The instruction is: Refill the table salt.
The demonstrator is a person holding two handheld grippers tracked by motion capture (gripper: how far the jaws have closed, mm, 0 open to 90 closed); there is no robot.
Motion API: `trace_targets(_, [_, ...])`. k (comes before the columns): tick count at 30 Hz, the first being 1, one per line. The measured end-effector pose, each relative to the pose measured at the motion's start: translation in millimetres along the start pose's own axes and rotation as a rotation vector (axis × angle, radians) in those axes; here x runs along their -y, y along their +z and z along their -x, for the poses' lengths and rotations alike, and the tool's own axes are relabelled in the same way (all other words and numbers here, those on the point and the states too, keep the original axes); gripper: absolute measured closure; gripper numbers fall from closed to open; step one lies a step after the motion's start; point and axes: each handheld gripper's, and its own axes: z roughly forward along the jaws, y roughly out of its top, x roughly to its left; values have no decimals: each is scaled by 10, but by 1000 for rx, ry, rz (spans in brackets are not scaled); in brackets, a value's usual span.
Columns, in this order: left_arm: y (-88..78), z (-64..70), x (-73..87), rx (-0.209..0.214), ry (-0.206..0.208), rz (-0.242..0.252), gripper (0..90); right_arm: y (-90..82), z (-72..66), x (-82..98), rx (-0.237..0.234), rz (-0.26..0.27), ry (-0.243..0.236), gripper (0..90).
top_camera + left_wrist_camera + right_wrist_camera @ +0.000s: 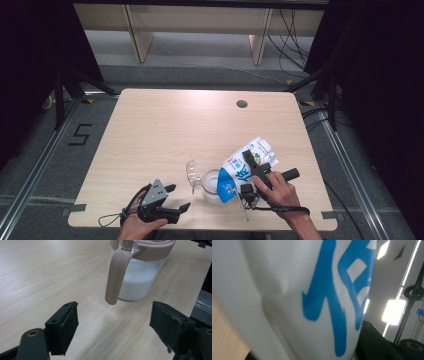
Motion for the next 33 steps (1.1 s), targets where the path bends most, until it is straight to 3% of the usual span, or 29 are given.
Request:
trace_targets(1, [0, 3, 1, 0, -5, 0, 219, 7, 15, -5, 2, 13, -18, 772])
trace_targets(4, [1, -3, 1, 3, -2, 2, 221, 3, -25, -15, 0, 6, 14, 772])
trace_targets(7, [2, 0, 2, 5, -5, 6, 221, 7, -8, -14, -4, 14, -1, 772])
trace_targets(9, [2, -1, 1, 6, -4, 5, 221, 0, -38, -9, -12, 2, 53, 772])
trace_targets(11, [2, 0, 1, 6, -6, 6, 221, 15, 14, -11, -10, 26, -1, 772])
trace_targets(12, [1, 0, 1, 6, -6, 6, 221, 9, -16, -2, -12, 17, 51, 772])
trace_targets(17, [2, 8, 3, 5, -23, 8, 221, 11, -18, 14, -37, 32, 93, 772])
trace_targets(19, [2, 7, 3, 6, -21, 8, 221, 7, 10, 16, -53, 31, 77, 772])
trace_targets(22, [1, 6, 2, 7, -22, 7, 221, 25, 5, 24, -39, 70, 93, 773])
trace_targets(23, [1, 6, 2, 7, -22, 7, 221, 14, -23, 18, -44, 64, 143, 774])
trace_targets(25, [-2, 5, 0, 6, -19, 8, 221, -6, -29, 9, -78, 43, 158, 774])
trace_targets(29, [-4, 4, 0, 7, -20, 7, 221, 1, -6, 20, -70, 73, 175, 775])
trace_targets(33, [-1, 5, 0, 6, -20, 8, 221, -16, 12, 41, -88, 65, 224, 775])
